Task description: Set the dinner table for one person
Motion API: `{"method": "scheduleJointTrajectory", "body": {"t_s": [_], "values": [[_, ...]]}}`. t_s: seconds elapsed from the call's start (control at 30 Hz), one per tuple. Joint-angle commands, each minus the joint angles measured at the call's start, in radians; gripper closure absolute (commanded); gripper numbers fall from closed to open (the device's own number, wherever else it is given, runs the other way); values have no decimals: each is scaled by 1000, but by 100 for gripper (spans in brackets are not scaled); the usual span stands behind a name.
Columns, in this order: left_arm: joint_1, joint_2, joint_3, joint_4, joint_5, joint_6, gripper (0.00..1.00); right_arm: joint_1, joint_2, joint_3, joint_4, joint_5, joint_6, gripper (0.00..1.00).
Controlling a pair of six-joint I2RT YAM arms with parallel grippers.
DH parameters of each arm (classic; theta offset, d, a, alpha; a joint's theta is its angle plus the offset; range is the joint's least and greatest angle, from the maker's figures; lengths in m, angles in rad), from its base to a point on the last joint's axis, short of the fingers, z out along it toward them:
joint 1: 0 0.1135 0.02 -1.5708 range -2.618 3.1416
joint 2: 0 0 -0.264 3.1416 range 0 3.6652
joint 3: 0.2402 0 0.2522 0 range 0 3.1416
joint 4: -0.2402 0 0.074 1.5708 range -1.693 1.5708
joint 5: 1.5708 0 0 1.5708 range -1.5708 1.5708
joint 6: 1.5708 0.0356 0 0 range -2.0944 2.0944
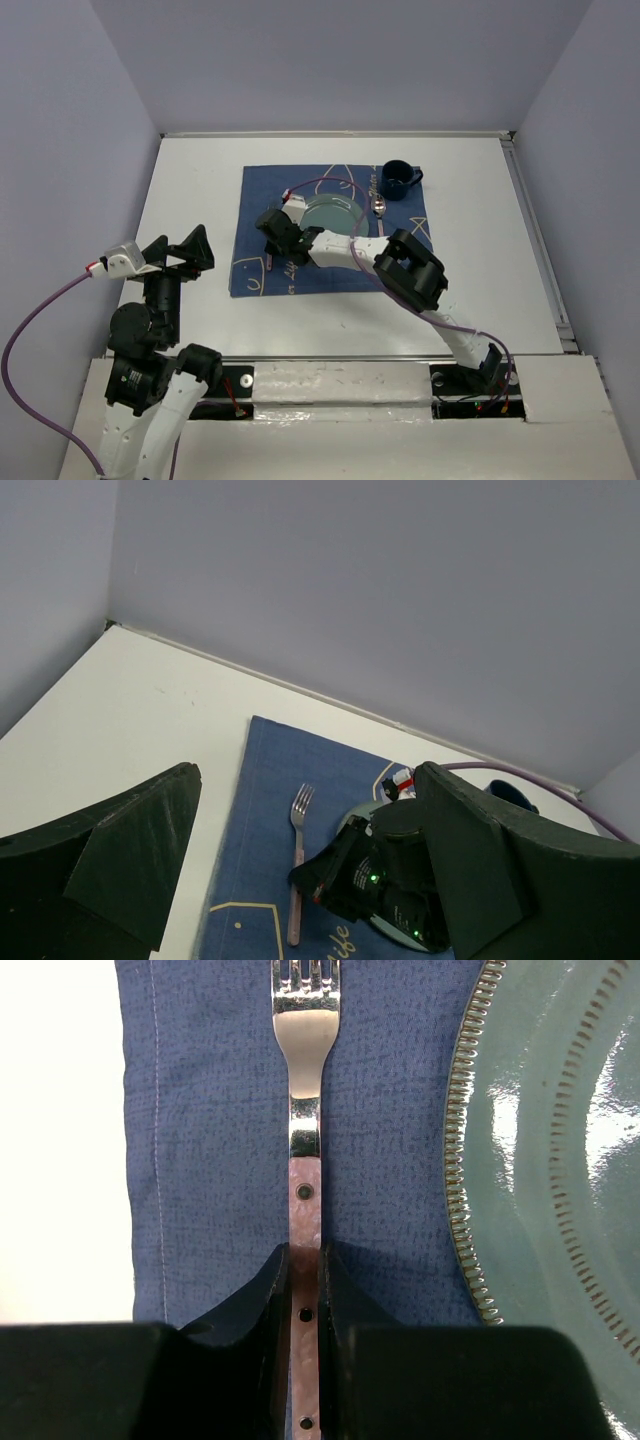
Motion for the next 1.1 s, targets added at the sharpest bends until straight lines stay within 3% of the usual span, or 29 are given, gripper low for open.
{"method": "scheduleJointTrajectory", "body": {"t_s": [0.0,0.1,0.17,0.2,0.27,0.4,0.5,0.73,0.87,0.9,1.07], "values": [[-5,16,2,52,7,-1,1,-10,15,28,12,-5,1,94],[-5,16,2,53,9,-2,1,-10,10,30,14,-8,-5,79],[-5,16,2,53,6,-1,1,-10,9,35,12,-14,-13,78],[-3,16,2,52,4,1,1,-10,1,35,14,-14,-14,72],[-5,15,4,50,3,-1,1,-10,-14,33,12,-19,-23,69],[-5,15,4,49,0,2,1,-10,-49,22,20,-21,-46,40],[-5,13,4,49,-5,5,1,-10,-97,-13,57,-28,-69,25],[-2,13,4,45,-9,10,1,-10,-217,-112,109,-10,-85,20],[-3,16,7,42,-22,19,1,-10,-330,-270,284,-22,-106,9],[-3,19,8,38,-26,19,1,-10,-377,-295,317,-24,-112,2],[-2,15,17,12,-75,16,1,-10,-575,-494,390,-22,-201,0]]}}
